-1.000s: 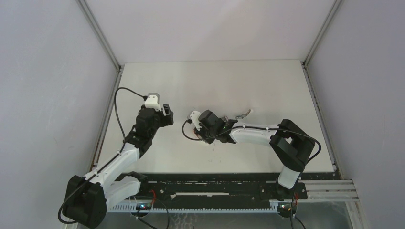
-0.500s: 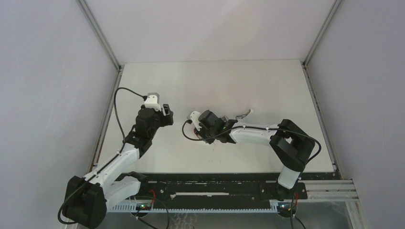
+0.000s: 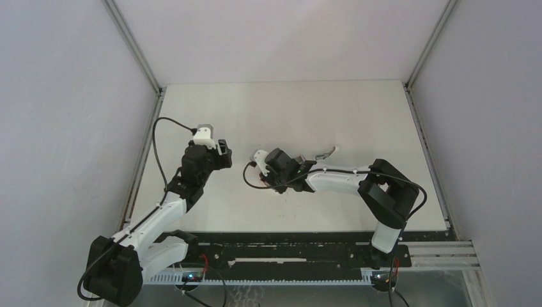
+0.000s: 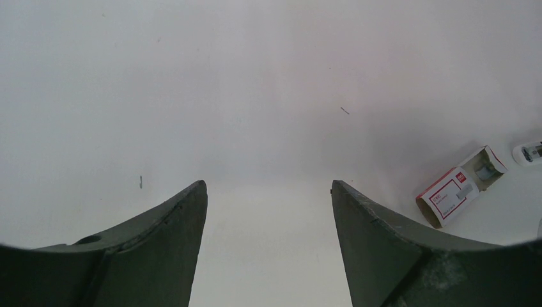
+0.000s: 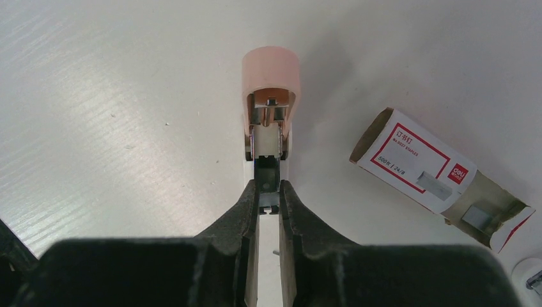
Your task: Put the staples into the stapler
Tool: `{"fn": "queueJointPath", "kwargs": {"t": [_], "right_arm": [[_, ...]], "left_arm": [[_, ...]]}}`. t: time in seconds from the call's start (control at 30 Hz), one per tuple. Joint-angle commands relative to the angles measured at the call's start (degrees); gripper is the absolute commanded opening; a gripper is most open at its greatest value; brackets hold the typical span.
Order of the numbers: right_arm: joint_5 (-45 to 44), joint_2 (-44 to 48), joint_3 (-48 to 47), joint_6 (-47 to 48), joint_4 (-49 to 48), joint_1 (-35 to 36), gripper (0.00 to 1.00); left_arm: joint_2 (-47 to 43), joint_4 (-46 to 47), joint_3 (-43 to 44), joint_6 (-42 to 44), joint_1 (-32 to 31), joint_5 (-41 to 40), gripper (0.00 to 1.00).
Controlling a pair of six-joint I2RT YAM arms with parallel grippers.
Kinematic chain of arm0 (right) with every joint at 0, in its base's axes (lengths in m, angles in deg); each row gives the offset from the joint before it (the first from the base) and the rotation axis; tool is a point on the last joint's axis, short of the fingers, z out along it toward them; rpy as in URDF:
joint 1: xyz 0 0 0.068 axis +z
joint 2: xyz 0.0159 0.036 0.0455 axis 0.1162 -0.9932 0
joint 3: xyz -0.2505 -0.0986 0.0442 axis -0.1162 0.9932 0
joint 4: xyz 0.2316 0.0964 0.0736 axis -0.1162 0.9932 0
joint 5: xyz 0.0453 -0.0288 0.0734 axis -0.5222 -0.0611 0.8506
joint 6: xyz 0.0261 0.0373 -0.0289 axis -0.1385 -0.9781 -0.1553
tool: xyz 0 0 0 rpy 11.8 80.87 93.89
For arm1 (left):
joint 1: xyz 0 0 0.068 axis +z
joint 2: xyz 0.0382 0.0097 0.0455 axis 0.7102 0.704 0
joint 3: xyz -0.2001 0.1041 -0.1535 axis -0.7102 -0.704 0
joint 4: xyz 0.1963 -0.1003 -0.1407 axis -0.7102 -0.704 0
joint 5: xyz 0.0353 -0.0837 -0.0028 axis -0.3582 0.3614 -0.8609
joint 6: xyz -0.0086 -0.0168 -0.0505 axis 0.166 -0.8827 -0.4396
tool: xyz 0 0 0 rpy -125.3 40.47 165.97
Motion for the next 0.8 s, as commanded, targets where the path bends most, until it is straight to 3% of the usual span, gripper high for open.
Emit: {"fn": "queueJointPath", "kwargs": {"t": [0.0, 0.33, 0.77], "right_arm": [[-0.08, -0.50, -2.52, 0.76, -0.93, 0.65, 0.05], [-0.49, -2.07, -3.53, 0.81, -0.15, 0.82, 0.07], [-0.14, 0.53, -3.67, -0.09, 0.20, 1.00, 0.33]], "left_arm": [[-1.05, 2.38, -1.57, 0.71, 0.48, -0.84, 0.75], [-1.02, 2.40, -1.52, 0.84, 0.47, -0.75, 0.75], [-1.36, 2.59, -1.80, 0.66, 0.58, -0.83, 0.75]]}}
